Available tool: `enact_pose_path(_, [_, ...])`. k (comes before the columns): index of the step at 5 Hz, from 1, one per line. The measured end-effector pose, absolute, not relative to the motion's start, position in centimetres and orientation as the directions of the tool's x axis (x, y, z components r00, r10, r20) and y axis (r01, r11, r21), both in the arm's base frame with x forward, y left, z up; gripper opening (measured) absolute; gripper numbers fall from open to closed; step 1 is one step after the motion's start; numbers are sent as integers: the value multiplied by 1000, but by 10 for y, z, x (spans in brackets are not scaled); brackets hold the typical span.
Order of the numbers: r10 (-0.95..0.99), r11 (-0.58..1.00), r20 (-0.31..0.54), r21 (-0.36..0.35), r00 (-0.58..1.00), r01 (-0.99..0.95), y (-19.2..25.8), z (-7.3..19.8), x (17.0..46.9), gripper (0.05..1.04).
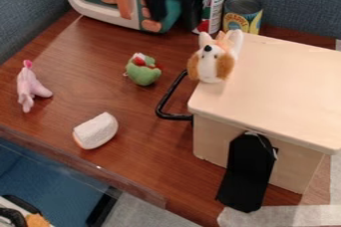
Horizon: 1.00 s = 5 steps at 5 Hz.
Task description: Move the toy dog to the right edge of the table
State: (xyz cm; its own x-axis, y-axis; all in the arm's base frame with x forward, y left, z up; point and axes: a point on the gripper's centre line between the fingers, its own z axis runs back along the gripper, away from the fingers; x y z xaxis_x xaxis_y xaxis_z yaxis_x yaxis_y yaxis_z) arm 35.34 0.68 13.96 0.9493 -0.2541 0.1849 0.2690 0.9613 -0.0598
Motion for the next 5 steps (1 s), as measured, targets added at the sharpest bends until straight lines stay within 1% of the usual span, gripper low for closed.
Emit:
enact_pose_path(1, [-271,956,267,-40,925,292,-9,173,352,1001])
enact_pose_path(2, [-266,953,303,-63,915,297,-16,184,350,1001])
enact_pose_path(3, [-343,926,311,-44,887,374,-38,190,338,1001])
enact_pose_path(4, [-389,908,283,-44,877,417,-51,183,327,1001])
enact_pose_path(5, [-448,884,220,-39,867,466,-69,169,318,1001])
